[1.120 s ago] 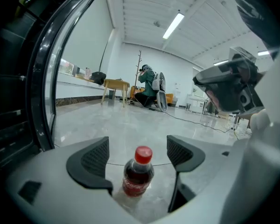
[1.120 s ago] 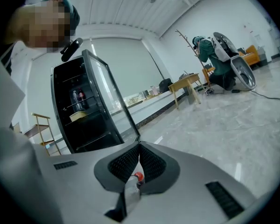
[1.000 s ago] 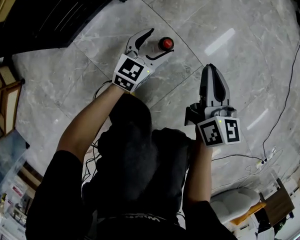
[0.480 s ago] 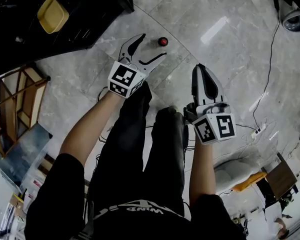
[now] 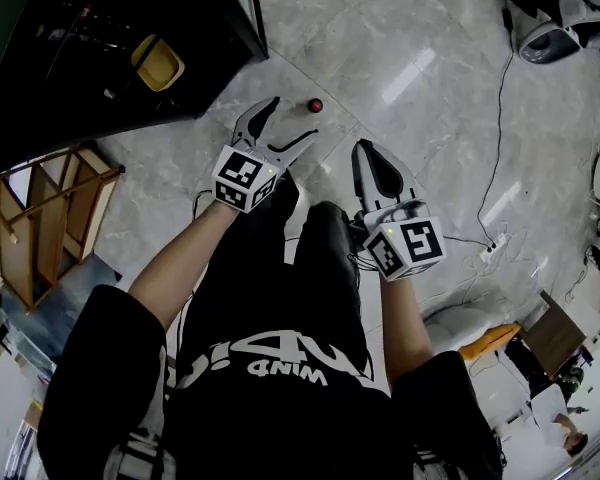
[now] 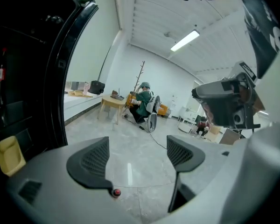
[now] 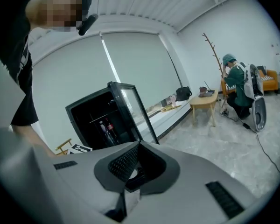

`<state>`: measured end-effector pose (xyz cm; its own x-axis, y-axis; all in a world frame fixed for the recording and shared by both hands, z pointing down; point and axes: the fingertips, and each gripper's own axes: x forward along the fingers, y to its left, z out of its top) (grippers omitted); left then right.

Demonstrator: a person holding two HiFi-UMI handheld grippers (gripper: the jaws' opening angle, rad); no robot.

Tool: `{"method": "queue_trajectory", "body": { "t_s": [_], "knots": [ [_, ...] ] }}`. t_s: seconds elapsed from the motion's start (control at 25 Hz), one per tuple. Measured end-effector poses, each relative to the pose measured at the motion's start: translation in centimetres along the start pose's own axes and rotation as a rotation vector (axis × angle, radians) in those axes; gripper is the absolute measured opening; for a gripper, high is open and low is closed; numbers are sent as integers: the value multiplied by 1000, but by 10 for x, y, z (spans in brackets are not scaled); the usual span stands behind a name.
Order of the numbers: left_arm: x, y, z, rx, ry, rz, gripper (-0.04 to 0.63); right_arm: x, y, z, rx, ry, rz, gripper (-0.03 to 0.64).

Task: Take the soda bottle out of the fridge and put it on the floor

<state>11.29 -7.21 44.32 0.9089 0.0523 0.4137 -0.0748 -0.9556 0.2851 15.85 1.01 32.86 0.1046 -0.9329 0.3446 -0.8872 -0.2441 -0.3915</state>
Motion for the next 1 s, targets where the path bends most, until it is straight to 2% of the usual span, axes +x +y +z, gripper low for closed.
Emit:
{"method": "queue_trajectory", "body": {
  "t_s": [0.24, 0.48, 0.68, 0.84, 0.92, 1.0],
  "knots": [
    [-29, -22, 77, 20, -57, -43, 379, -4, 27, 54, -49, -44, 10, 22],
    [-46, -34, 125, -2, -74, -61, 379, -11, 38, 90, -70, -62, 21, 23],
    [-60, -38, 158, 8, -101, -27, 379, -18, 36, 111, -102, -75, 38, 23],
    [-77, -37, 189, -21, -179, 11, 374, -22, 33, 125, -136, -80, 59, 22],
    [-89, -36, 201, -25, -211, 34, 330, -24, 33, 131, -145, -88, 65, 23],
    [-103, -36, 213, -14, -241, 62, 233, -26, 34, 137, -153, -95, 81, 23]
  ]
}}
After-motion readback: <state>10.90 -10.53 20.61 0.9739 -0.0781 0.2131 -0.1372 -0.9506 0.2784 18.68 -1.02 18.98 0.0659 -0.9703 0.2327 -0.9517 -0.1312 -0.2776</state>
